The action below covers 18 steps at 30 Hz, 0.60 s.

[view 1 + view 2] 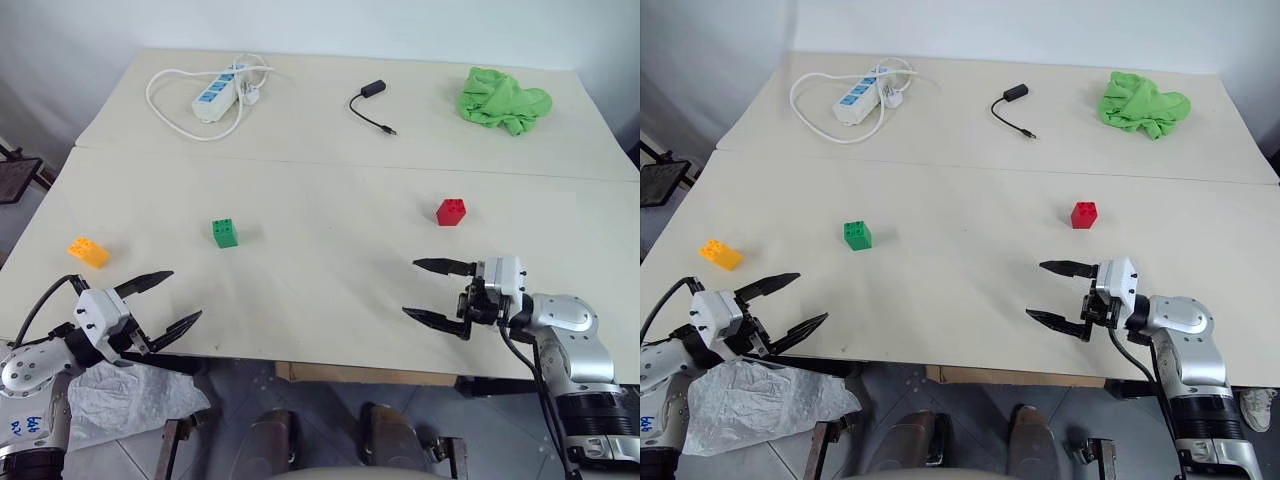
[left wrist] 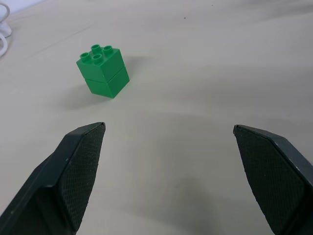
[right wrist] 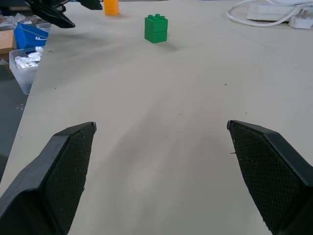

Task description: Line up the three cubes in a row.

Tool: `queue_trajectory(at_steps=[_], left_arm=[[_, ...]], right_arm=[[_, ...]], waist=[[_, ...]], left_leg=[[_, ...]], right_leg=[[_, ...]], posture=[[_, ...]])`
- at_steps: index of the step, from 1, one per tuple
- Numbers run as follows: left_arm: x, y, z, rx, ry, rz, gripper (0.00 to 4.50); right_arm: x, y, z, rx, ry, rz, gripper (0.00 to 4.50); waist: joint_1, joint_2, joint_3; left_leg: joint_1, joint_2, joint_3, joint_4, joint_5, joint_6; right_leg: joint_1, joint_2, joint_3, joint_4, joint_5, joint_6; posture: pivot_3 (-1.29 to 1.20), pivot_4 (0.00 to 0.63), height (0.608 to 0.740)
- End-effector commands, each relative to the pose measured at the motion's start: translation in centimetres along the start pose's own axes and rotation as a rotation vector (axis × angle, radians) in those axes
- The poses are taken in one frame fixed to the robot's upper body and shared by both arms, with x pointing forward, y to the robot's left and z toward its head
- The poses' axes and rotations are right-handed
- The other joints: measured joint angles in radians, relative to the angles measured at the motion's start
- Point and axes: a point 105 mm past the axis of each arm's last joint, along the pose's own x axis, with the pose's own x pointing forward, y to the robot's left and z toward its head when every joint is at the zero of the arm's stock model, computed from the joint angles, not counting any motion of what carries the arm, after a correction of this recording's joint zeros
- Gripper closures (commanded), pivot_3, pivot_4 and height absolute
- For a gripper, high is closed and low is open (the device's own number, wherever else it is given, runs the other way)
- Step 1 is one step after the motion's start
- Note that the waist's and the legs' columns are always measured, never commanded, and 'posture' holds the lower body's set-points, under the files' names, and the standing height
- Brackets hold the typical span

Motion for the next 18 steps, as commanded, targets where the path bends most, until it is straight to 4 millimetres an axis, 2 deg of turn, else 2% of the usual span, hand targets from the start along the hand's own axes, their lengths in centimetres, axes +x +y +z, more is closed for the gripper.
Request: queue_trajectory(at_steps=[1, 4, 8, 9, 12, 15, 18], left_arm=[[0.2, 0.7, 1.1, 0.021, -0.038, 0.041, 0.03], [0.8, 1.0, 2.7, -0.004, -0.099, 0.039, 0.03], [2.1, -0.8, 4.5, -0.106, -0.181, -0.07, 0.03], [2.5, -1.1, 4.8, -0.11, -0.192, -0.084, 0.03], [4.3, -2.8, 6.0, -0.114, -0.225, -0.21, 0.03], [5.9, -4.1, 7.0, -0.149, -0.261, -0.287, 0.03], [7.0, -4.6, 7.3, -0.17, -0.28, -0.313, 0.03]], right_arm=[[0.1, 0.1, 0.8, -0.047, -0.022, 0.012, 0.0], [-0.2, -0.4, 1.1, -0.06, -0.042, -0.043, 0.0], [-2.0, -1.2, 2.0, -0.05, -0.077, -0.197, 0.0], [-2.9, -1.6, 2.2, -0.037, -0.086, -0.262, 0.0], [-7.3, -2.4, 2.1, -0.034, -0.073, -0.53, 0.0], [-9.9, -1.9, 0.6, -0.013, -0.009, -0.68, 0.0], [-11.3, -1.6, -0.4, -0.01, 0.034, -0.769, 0.0]], waist=[[0.0, 0.0, 0.0], [0.0, 0.0, 0.0], [0.004, 0.0, 0.0], [0.005, 0.0, 0.0], [0.017, 0.0, 0.0], [0.024, 0.0, 0.0], [0.022, 0.001, -0.001]], left_leg=[[0.0, 0.0, 0.0, 0.0, 0.0, 0.0], [0.0, 0.0, 0.0, 0.0, 0.0, 0.0], [0.0, 0.0, -0.001, 0.001, 0.0, 0.0], [0.0, 0.0, -0.001, 0.001, -0.001, 0.0], [0.0, -0.001, -0.001, 0.001, -0.001, 0.0], [0.0, -0.001, 0.0, 0.001, -0.001, 0.0], [0.0, 0.0, 0.002, 0.001, -0.001, 0.0]], right_leg=[[0.0, 0.0, 0.0, 0.0, 0.0, 0.0], [0.0, 0.0, 0.0, 0.0, 0.0, 0.0], [0.0, 0.0, 0.0, 0.0, 0.0, 0.0], [0.0, 0.0, 0.0, 0.0, 0.0, 0.0], [0.001, 0.0, 0.0, 0.0, 0.0, 0.0], [0.001, 0.0, 0.0, 0.0, 0.0, 0.0], [0.001, 0.001, 0.001, 0.0, 0.0, 0.0]], posture=[[0.0, 0.15, 0.74], [0.0, 0.15, 0.74], [0.0, 0.15, 0.74], [0.0, 0.15, 0.74], [0.0, 0.15, 0.74], [0.0, 0.15, 0.74], [0.0, 0.15, 0.74]])
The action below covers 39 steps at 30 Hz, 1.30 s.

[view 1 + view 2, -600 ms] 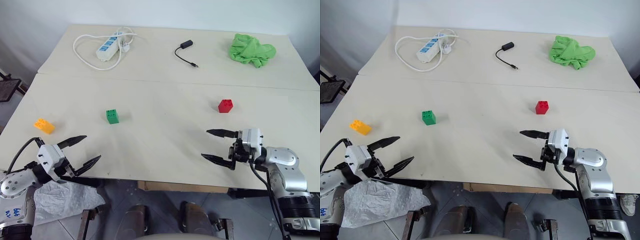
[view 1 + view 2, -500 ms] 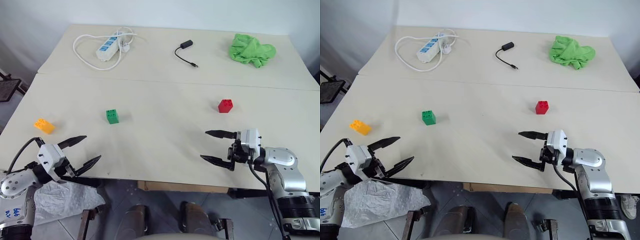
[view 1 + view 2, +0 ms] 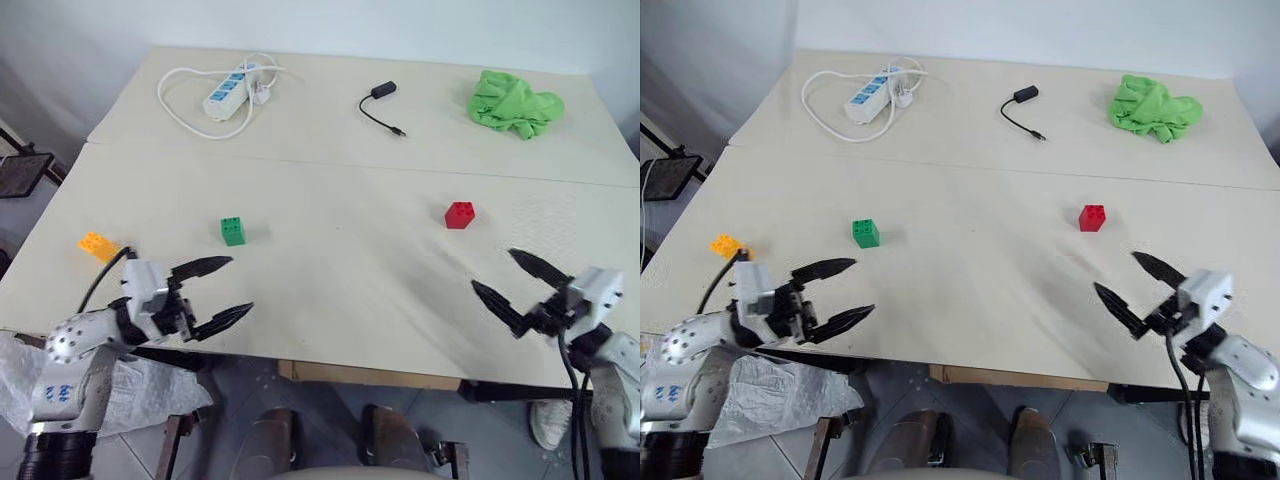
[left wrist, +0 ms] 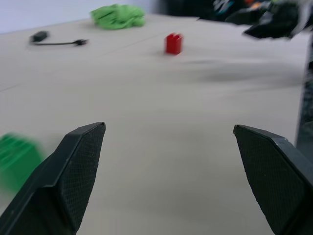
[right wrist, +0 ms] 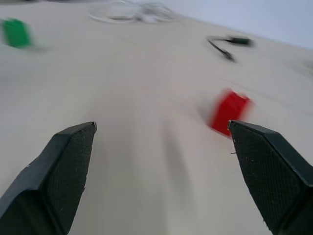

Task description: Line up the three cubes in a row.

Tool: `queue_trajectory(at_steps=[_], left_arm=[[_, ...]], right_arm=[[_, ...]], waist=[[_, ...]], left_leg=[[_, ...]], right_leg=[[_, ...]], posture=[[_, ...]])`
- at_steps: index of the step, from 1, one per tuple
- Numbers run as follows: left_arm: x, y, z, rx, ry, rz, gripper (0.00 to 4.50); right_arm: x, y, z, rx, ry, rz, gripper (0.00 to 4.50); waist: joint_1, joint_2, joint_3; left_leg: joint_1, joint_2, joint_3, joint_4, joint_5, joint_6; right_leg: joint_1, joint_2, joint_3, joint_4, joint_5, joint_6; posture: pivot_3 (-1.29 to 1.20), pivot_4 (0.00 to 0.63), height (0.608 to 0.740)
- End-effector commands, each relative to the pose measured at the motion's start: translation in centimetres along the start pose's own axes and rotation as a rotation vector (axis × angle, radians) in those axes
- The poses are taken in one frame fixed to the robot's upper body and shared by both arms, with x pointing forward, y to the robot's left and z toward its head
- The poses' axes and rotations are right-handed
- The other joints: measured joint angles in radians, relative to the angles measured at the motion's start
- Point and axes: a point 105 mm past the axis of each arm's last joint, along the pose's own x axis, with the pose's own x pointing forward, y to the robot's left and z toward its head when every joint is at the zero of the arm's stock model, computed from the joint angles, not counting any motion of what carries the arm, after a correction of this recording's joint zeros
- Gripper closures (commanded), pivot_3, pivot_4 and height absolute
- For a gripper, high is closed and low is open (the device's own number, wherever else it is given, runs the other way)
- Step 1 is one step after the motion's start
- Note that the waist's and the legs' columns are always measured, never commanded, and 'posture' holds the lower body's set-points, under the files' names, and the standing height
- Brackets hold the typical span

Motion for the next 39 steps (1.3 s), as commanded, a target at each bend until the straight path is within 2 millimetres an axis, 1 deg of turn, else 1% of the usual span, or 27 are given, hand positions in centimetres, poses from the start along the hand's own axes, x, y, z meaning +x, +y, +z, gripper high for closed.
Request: queue_trajectory(at_steps=[1, 2, 4, 6, 9, 10, 13, 14, 17, 19, 21, 27, 30, 33, 35, 37, 38, 39], left_arm=[[1.4, -0.5, 0.3, 0.002, -0.028, -0.045, 0.03], [1.7, -0.6, 0.0, 0.002, -0.022, -0.056, 0.03], [2.1, -0.9, -0.6, -0.004, -0.008, -0.085, 0.03], [2.3, -0.8, -0.9, -0.001, 0.001, -0.091, 0.03], [2.4, -0.8, -0.9, -0.004, 0.002, -0.099, 0.03], [2.4, -0.7, -0.9, -0.009, 0.002, -0.099, 0.03], [2.6, -0.7, -0.9, -0.002, 0.014, -0.107, 0.03], [2.6, -0.7, -1.0, 0.008, 0.02, -0.111, 0.03], [2.7, -0.6, -0.9, 0.027, 0.024, -0.11, 0.03], [2.7, -0.6, -0.9, 0.029, 0.022, -0.104, 0.03], [2.6, -0.7, -0.9, 0.03, 0.024, -0.103, 0.03], [2.3, -0.7, -1.0, 0.036, 0.031, -0.079, 0.03], [2.3, -0.7, -1.0, 0.038, 0.029, -0.072, 0.0], [2.3, -0.8, -1.1, 0.04, 0.03, -0.072, 0.0], [2.3, -0.8, -1.1, 0.041, 0.032, -0.07, 0.0], [2.2, -0.8, -1.2, 0.043, 0.033, -0.067, 0.0], [2.2, -0.8, -1.2, 0.045, 0.034, -0.065, 0.0], [2.1, -0.8, -1.2, 0.048, 0.034, -0.056, 0.0]], right_arm=[[-0.9, -1.1, -0.2, -0.045, 0.025, -0.125, 0.0], [-0.9, -1.2, -0.6, -0.047, 0.049, -0.151, 0.0], [0.1, -0.8, -0.6, -0.032, 0.048, -0.153, 0.0], [2.5, -0.8, 0.0, 0.012, 0.055, -0.193, 0.0], [4.6, -1.1, 0.4, 0.026, 0.108, -0.242, 0.0], [5.8, -1.2, 0.7, 0.032, 0.134, -0.259, 0.0], [9.0, -2.3, 1.8, 0.084, 0.152, -0.342, 0.0], [9.7, -2.8, 1.8, 0.082, 0.167, -0.375, 0.0], [10.8, -3.5, 2.1, 0.067, 0.175, -0.39, 0.0], [12.4, -4.1, 1.9, 0.084, 0.183, -0.405, 0.0], [13.4, -4.3, 1.5, 0.114, 0.208, -0.421, 0.0], [14.6, -3.8, 1.2, 0.131, 0.23, -0.422, 0.0], [15.1, -3.4, 1.4, 0.138, 0.212, -0.412, 0.57], [15.2, -2.8, 1.6, 0.136, 0.207, -0.383, 1.5], [15.2, -2.6, 1.6, 0.143, 0.211, -0.363, 2.29], [15.2, -2.5, 1.6, 0.147, 0.214, -0.352, 2.93], [15.1, -2.6, 1.7, 0.151, 0.214, -0.351, 3.03], [15.3, -2.3, 2.0, 0.151, 0.208, -0.302, 3.02]], waist=[[-0.007, 0.001, 0.0], [-0.011, 0.001, 0.0], [-0.021, 0.001, 0.0], [-0.029, 0.001, 0.0], [-0.032, 0.001, 0.0], [-0.028, 0.001, -0.001], [-0.025, 0.001, 0.0], [-0.025, 0.001, 0.0], [-0.019, 0.001, -0.001], [-0.019, 0.001, 0.0], [-0.026, 0.001, 0.0], [-0.027, 0.001, 0.0], [-0.027, 0.001, 0.0], [-0.027, 0.001, 0.0], [-0.027, 0.001, -0.001], [-0.027, 0.001, 0.0], [-0.027, 0.001, -0.001], [-0.027, 0.001, 0.0]], left_leg=[[0.001, 0.0, 0.001, 0.0, 0.0, 0.0], [0.002, 0.0, 0.003, 0.0, 0.0, 0.0], [0.002, 0.0, 0.004, 0.0, 0.0, 0.0], [0.003, 0.0, 0.004, 0.0, 0.0, 0.0], [0.003, 0.004, 0.005, 0.0, 0.0, 0.0], [0.003, 0.004, 0.005, 0.0, 0.0, 0.0], [0.002, 0.003, 0.005, 0.001, 0.0, 0.0], [0.002, 0.003, 0.005, 0.001, 0.0, 0.0], [0.001, 0.002, 0.003, 0.001, 0.0, 0.0], [-0.001, 0.001, 0.001, 0.001, 0.0, 0.0], [-0.002, 0.0, 0.002, 0.001, -0.001, 0.002], [-0.002, 0.001, 0.003, 0.0, -0.001, 0.002], [-0.002, 0.001, 0.003, 0.001, -0.001, 0.002], [-0.002, 0.001, 0.003, 0.001, -0.001, 0.002], [-0.002, 0.001, 0.003, 0.001, -0.001, 0.002], [-0.002, 0.001, 0.003, 0.001, -0.001, 0.002], [-0.002, 0.001, 0.003, 0.001, -0.001, 0.002], [-0.002, 0.001, 0.003, 0.001, -0.001, 0.002]], right_leg=[[0.0, 0.0, 0.001, 0.0, 0.0, 0.0], [0.0, 0.001, 0.002, 0.0, 0.0, 0.0], [0.0, 0.001, 0.002, 0.001, 0.0, 0.0], [0.0, 0.002, 0.003, 0.001, 0.0, 0.0], [-0.002, 0.002, 0.005, 0.002, 0.0, 0.0], [-0.002, 0.002, 0.005, 0.002, 0.0, 0.0], [-0.002, 0.002, 0.005, 0.002, 0.0, -0.001], [-0.003, 0.001, 0.005, 0.002, 0.0, -0.001], [-0.003, 0.002, 0.004, 0.002, 0.0, -0.001], [-0.003, 0.002, 0.003, 0.001, 0.0, -0.001], [-0.003, 0.001, 0.003, 0.001, 0.0, -0.001], [-0.004, 0.001, 0.002, 0.001, 0.0, -0.001], [-0.004, 0.001, 0.002, 0.001, 0.0, -0.001], [-0.004, 0.001, 0.002, 0.001, 0.0, -0.001], [-0.004, 0.001, 0.002, 0.001, 0.0, -0.001], [-0.004, 0.001, 0.002, 0.001, 0.0, -0.001], [-0.004, 0.001, 0.002, 0.001, 0.0, -0.001], [-0.004, 0.001, 0.002, 0.001, 0.0, -0.001]], posture=[[0.0, 0.15, 0.74], [0.0, 0.15, 0.74], [0.0, 0.15, 0.74], [0.0, 0.15, 0.74], [0.0, 0.15, 0.74], [0.0, 0.15, 0.74], [0.0, 0.15, 0.74], [0.0, 0.15, 0.74], [0.0, 0.15, 0.74], [0.0, 0.15, 0.74], [0.0, 0.15, 0.74], [0.0, 0.15, 0.74], [0.0, 0.15, 0.74], [0.0, 0.15, 0.74], [0.0, 0.15, 0.74], [0.0, 0.15, 0.74], [0.0, 0.15, 0.74], [0.0, 0.15, 0.74]])
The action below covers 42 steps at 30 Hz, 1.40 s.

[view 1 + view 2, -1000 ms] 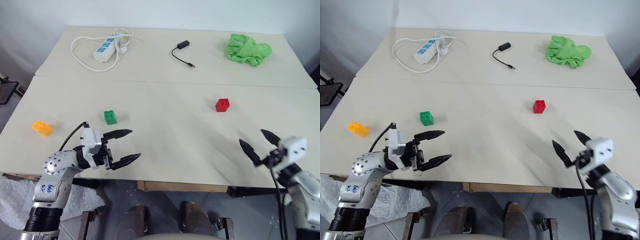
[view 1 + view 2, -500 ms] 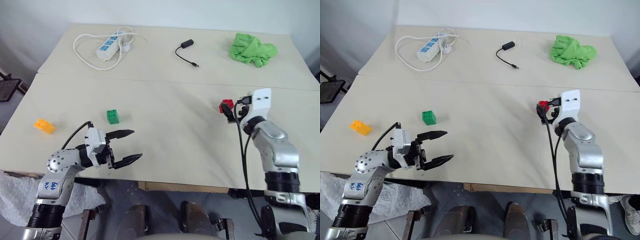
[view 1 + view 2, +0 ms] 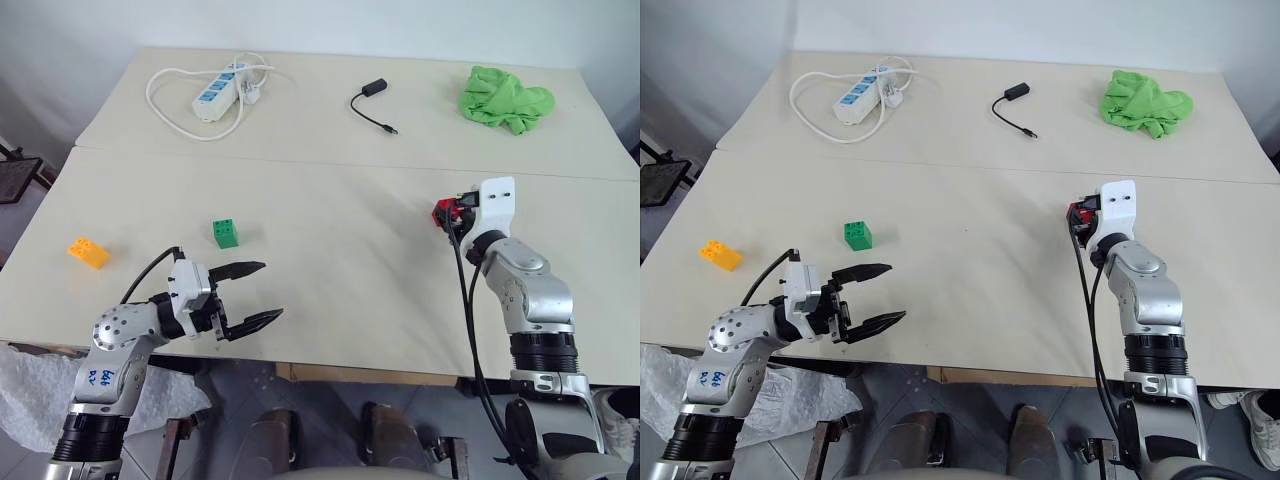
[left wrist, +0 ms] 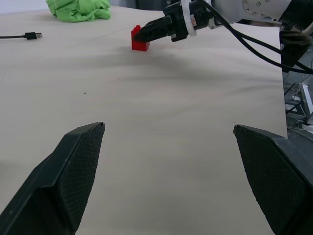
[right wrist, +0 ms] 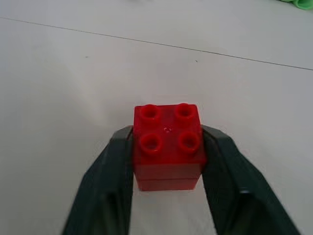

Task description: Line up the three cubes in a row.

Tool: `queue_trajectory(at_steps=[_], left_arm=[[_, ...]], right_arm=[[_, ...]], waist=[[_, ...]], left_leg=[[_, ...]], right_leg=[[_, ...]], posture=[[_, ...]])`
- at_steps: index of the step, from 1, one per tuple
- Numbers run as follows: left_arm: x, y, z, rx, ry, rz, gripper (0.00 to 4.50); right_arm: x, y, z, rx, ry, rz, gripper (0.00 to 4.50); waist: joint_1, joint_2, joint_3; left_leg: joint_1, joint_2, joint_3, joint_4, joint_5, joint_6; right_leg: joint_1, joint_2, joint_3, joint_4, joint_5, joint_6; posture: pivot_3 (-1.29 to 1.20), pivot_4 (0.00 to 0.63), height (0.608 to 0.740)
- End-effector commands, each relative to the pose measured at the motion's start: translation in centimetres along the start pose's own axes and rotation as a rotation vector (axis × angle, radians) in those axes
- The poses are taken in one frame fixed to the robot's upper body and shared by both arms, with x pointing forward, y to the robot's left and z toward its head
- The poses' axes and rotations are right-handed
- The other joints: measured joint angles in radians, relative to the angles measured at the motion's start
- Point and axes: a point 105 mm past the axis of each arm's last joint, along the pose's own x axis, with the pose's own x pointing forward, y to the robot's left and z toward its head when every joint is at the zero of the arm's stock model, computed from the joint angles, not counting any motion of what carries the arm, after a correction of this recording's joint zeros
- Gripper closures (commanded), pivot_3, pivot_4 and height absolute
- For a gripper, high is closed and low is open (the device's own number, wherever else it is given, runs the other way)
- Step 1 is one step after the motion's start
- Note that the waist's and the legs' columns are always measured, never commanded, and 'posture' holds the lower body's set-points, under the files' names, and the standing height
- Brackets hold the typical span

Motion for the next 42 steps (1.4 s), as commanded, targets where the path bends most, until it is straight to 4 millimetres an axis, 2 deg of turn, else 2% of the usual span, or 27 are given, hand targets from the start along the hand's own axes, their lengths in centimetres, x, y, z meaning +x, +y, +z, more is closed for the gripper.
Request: queue_trajectory(at_steps=[1, 3, 5, 7, 9, 12, 18, 22, 25, 28, 31, 34, 39, 42], left_arm=[[-0.3, -0.1, 0.9, 0.055, -0.015, 0.019, 0.0], [-0.6, -0.2, 0.8, 0.058, -0.011, 0.035, 0.0], [-0.8, -0.3, 0.8, 0.055, -0.008, 0.045, 0.0], [-1.0, -0.4, 0.6, 0.051, -0.005, 0.053, 0.0], [-1.1, -0.7, 0.5, 0.046, -0.001, 0.057, 0.0], [-1.1, -0.8, 0.3, 0.043, 0.0, 0.06, 0.0], [-1.3, -0.8, 0.5, 0.051, -0.001, 0.073, 0.0], [-1.6, -0.5, 1.0, 0.078, -0.014, 0.094, 0.0], [-1.8, -0.5, 1.1, 0.078, -0.013, 0.096, 0.0], [-2.0, -0.4, 1.2, 0.064, -0.019, 0.105, 0.0], [-2.5, 0.0, 1.3, 0.069, -0.022, 0.151, 0.0], [-4.8, 0.6, 1.1, 0.072, -0.014, 0.271, 0.0], [-8.6, 0.4, 0.2, 0.067, 0.021, 0.461, 0.0], [-12.9, 0.2, -0.8, 0.054, 0.052, 0.712, 0.0]], right_arm=[[-0.5, 0.9, 2.1, -0.025, -0.06, 0.123, 3.02], [-1.0, 3.4, 3.3, -0.08, -0.097, 0.352, 3.02], [-2.3, 6.0, 4.1, -0.149, -0.13, 0.612, 3.02], [-4.1, 7.7, 4.5, -0.228, -0.176, 0.848, 3.02], [-5.5, 8.3, 3.8, -0.316, -0.173, 1.06, 3.02], [-5.1, 7.8, 1.7, -0.46, -0.041, 1.189, 3.02], [-2.8, 7.4, 0.8, -0.547, 0.007, 1.247, 3.02], [-2.5, 7.3, -0.8, -0.565, 0.068, 1.289, 3.02], [-2.0, 7.2, -1.1, -0.537, 0.089, 1.266, 3.02], [-1.9, 7.2, -1.1, -0.517, 0.085, 1.266, 1.96], [-1.9, 6.8, -0.2, -0.535, 0.023, 1.246, 0.93], [-2.8, 5.7, 2.1, -0.537, -0.118, 1.223, 0.01], [-5.5, 4.2, 3.9, -0.462, -0.271, 1.218, 0.01], [-7.9, 3.0, 3.2, -0.409, -0.336, 1.207, 0.01]], waist=[[0.0, 0.0, 0.0], [0.0, 0.0, 0.0], [-0.003, 0.0, 0.0], [-0.003, 0.0, 0.0], [-0.002, 0.0, 0.0], [-0.003, 0.0, 0.0], [-0.008, 0.0, 0.001], [-0.011, 0.0, 0.001], [-0.021, 0.0, 0.001], [-0.023, 0.0, 0.001], [-0.024, 0.0, 0.001], [-0.024, 0.0, 0.001], [-0.022, 0.0, 0.001], [-0.019, 0.0, 0.001]], left_leg=[[0.0, 0.0, 0.0, 0.0, 0.0, 0.0], [0.0, 0.0, 0.0, 0.0, 0.0, 0.0], [0.0, 0.0, 0.0, 0.0, 0.0, 0.0], [0.0, 0.0, 0.001, 0.0, 0.0, 0.001], [0.0, 0.0, 0.001, 0.0, 0.0, 0.001], [0.0, 0.0, 0.002, 0.001, -0.001, 0.001], [0.0, 0.001, 0.001, 0.002, -0.001, 0.001], [0.0, 0.001, 0.0, 0.002, -0.001, 0.0], [0.0, 0.001, 0.0, 0.002, -0.001, 0.0], [0.0, 0.002, -0.001, 0.003, -0.001, 0.0], [0.0, 0.002, -0.001, 0.003, -0.001, 0.0], [0.0, 0.002, -0.001, 0.003, -0.002, -0.001], [0.0, 0.002, -0.001, 0.002, -0.002, -0.002], [0.0, 0.002, -0.001, 0.002, -0.003, -0.002]], right_leg=[[0.0, 0.0, 0.0, 0.0, 0.0, 0.0], [0.0, 0.0, 0.0, 0.0, 0.0, 0.0], [0.0, 0.0, 0.0, -0.001, 0.0, 0.0], [0.0, 0.001, 0.0, -0.001, 0.0, 0.0], [0.0, 0.001, 0.0, -0.001, 0.0, 0.0], [0.001, 0.001, 0.0, -0.002, 0.0, 0.001], [0.001, 0.001, 0.0, -0.001, 0.0, 0.001], [0.001, 0.001, -0.001, -0.001, 0.0, 0.001], [0.002, 0.0, -0.002, -0.002, 0.0, 0.001], [0.002, 0.0, -0.002, -0.001, 0.0, 0.001], [0.002, 0.0, -0.002, -0.001, 0.0, 0.001], [0.002, 0.0, -0.002, -0.001, 0.0, 0.001], [0.002, 0.0, -0.003, -0.003, 0.0, 0.0], [0.002, -0.001, -0.004, -0.003, 0.0, 0.0]], posture=[[0.0, 0.15, 0.74], [0.0, 0.15, 0.74], [0.0, 0.15, 0.74], [0.0, 0.15, 0.74], [0.0, 0.15, 0.74], [0.0, 0.15, 0.74], [0.0, 0.15, 0.74], [0.0, 0.15, 0.74], [0.0, 0.15, 0.74], [0.0, 0.15, 0.74], [0.0, 0.15, 0.74], [0.0, 0.15, 0.74], [0.0, 0.15, 0.74], [0.0, 0.15, 0.74]])
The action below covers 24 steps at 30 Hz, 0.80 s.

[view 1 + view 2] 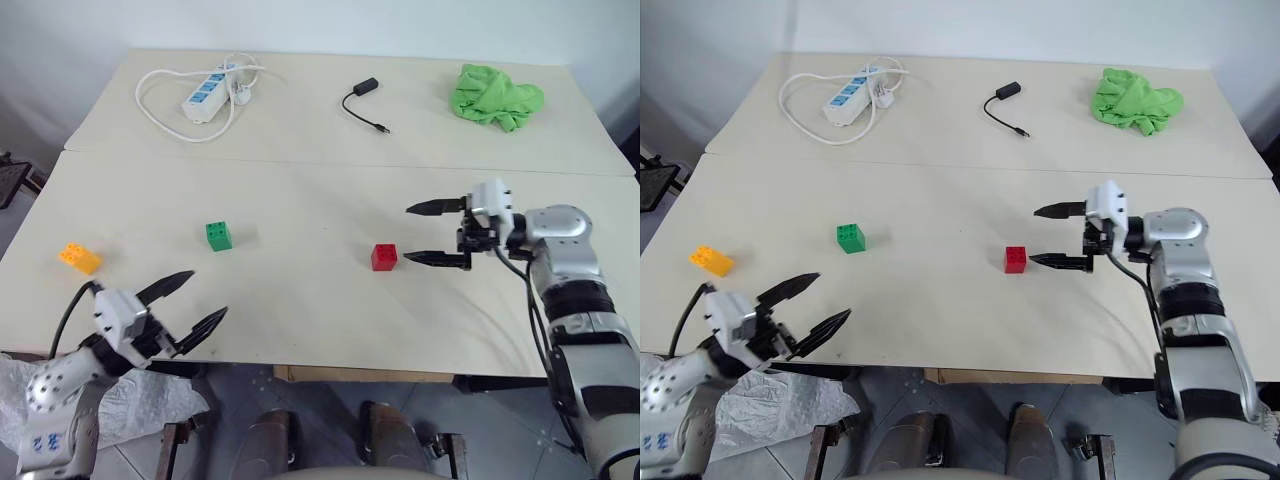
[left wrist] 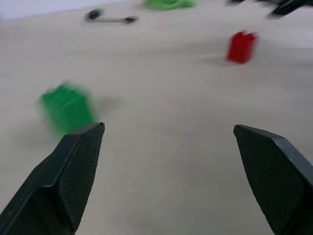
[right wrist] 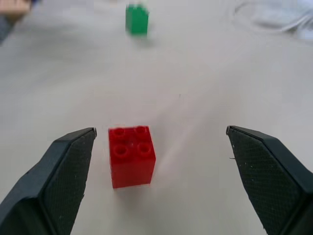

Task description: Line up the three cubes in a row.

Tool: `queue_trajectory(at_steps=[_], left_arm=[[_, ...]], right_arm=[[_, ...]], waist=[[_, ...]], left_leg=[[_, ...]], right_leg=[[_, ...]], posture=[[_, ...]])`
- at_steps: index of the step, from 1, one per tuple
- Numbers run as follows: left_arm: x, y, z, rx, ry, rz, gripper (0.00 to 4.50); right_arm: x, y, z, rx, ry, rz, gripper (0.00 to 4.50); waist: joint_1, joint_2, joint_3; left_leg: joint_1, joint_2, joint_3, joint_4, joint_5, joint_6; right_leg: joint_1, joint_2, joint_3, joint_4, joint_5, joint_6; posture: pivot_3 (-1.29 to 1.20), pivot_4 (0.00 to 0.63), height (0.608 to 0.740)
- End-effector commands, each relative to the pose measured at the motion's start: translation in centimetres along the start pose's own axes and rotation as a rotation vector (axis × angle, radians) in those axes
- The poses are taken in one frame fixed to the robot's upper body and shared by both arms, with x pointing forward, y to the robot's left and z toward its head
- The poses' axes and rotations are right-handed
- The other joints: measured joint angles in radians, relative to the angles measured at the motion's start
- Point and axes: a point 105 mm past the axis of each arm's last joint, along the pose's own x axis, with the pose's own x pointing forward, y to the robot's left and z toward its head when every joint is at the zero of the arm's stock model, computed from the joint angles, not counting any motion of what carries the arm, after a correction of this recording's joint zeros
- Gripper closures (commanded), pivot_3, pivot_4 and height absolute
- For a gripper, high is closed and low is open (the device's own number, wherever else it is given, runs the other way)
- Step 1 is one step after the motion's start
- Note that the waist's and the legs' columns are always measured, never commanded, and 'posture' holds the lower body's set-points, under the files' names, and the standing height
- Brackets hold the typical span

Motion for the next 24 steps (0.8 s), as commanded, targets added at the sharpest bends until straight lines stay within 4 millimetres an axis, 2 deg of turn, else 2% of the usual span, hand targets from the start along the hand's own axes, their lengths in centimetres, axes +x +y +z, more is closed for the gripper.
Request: queue_trajectory(at_steps=[1, 3, 5, 9, 14, 17, 23, 24], left_arm=[[-4.4, 2.7, 0.5, 0.045, -0.024, 0.316, 0.0], [-6.7, 4.2, 0.7, 0.064, -0.052, 0.52, 0.0], [-8.1, 4.5, 0.2, 0.039, -0.055, 0.637, 0.0], [-8.8, 3.8, -0.8, -0.008, -0.057, 0.712, 0.0], [-5.6, 2.8, -0.3, -0.02, -0.097, 0.676, 0.0], [-3.2, 2.3, 0.5, -0.002, -0.085, 0.649, 0.0], [2.3, 1.5, 2.6, -0.095, -0.106, 0.647, 0.0], [3.0, 1.4, 2.3, -0.109, -0.078, 0.64, 0.0]], right_arm=[[-2.2, 1.8, 1.1, -0.014, -0.104, 0.01, 0.01], [-2.7, 2.5, 0.5, 0.037, -0.119, -0.025, 0.01], [-2.6, 3.5, 0.1, 0.105, -0.131, -0.021, 0.01], [-2.3, 4.2, 0.0, 0.126, -0.161, -0.058, 0.01], [-2.8, 4.5, -0.8, 0.066, -0.171, -0.142, 0.01], [-3.1, 3.8, -0.5, 0.057, -0.174, -0.188, 0.01], [-3.0, 4.2, -0.3, 0.076, -0.157, -0.162, 0.01], [-3.0, 4.1, -0.2, 0.077, -0.159, -0.162, 0.01]], waist=[[0.0, 0.0, 0.0], [0.003, -0.001, 0.0], [0.008, -0.001, 0.0], [0.018, -0.001, 0.0], [0.034, -0.003, 0.0], [0.042, -0.003, 0.0], [0.049, -0.003, 0.0], [0.049, -0.003, 0.0]], left_leg=[[0.0, 0.0, 0.0, 0.0, -0.001, 0.0], [0.0, 0.0, 0.001, 0.001, -0.001, 0.001], [0.0, 0.0, 0.001, 0.001, -0.001, 0.001], [0.003, 0.001, 0.005, 0.001, -0.002, 0.0], [0.003, 0.001, 0.005, 0.002, -0.004, 0.001], [0.003, 0.0, 0.005, 0.003, -0.005, 0.002], [0.003, 0.001, 0.005, 0.003, -0.005, 0.002], [0.003, 0.001, 0.005, 0.003, -0.005, 0.002]], right_leg=[[0.0, 0.0, 0.0, 0.0, 0.0, 0.0], [0.001, 0.0, 0.0, 0.0, 0.0, 0.0], [0.001, -0.001, 0.0, 0.0, 0.0, 0.0], [0.001, -0.001, 0.002, 0.0, 0.0, 0.001], [0.001, -0.001, 0.002, 0.0, 0.0, 0.0], [0.001, -0.001, 0.002, 0.0, 0.0, 0.001], [0.001, -0.001, 0.002, 0.0, 0.0, 0.001], [0.001, -0.001, 0.002, 0.001, 0.001, 0.001]], posture=[[0.0, 0.15, 0.74], [0.0, 0.15, 0.74], [0.0, 0.15, 0.74], [0.0, 0.15, 0.74], [0.0, 0.15, 0.74], [0.0, 0.15, 0.74], [0.0, 0.15, 0.74], [0.0, 0.15, 0.74]])
